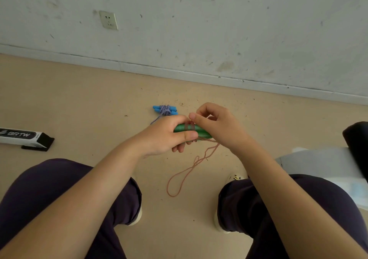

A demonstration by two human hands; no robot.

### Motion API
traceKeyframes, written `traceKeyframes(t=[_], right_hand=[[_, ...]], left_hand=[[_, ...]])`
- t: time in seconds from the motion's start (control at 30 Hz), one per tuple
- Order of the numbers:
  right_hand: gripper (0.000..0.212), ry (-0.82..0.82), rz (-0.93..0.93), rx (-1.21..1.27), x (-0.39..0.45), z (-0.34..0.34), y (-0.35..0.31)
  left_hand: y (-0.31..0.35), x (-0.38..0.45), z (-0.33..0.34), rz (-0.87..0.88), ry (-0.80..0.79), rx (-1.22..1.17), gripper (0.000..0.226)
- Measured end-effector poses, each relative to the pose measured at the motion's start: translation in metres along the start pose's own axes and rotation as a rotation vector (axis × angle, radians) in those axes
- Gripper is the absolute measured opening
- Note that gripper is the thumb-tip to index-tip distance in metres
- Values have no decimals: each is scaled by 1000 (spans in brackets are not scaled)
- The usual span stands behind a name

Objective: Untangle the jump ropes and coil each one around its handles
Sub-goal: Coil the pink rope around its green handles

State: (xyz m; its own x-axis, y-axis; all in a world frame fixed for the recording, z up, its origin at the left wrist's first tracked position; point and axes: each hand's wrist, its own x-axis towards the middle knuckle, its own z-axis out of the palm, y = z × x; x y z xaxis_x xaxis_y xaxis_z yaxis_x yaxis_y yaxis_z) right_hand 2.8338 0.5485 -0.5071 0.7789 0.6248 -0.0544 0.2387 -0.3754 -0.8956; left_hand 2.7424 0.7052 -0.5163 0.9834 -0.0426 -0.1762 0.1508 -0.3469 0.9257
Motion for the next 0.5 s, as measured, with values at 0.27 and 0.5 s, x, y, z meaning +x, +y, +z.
traceKeyframes(t=[0.27,0.5], right_hand=[[35,-152,87,264,-2,-9,-1],[30,-212,111,518,-3,5,-2]], left_hand=[[-6,2,-5,72,99,-116,41],[-1,7,-9,54,315,-477,27]])
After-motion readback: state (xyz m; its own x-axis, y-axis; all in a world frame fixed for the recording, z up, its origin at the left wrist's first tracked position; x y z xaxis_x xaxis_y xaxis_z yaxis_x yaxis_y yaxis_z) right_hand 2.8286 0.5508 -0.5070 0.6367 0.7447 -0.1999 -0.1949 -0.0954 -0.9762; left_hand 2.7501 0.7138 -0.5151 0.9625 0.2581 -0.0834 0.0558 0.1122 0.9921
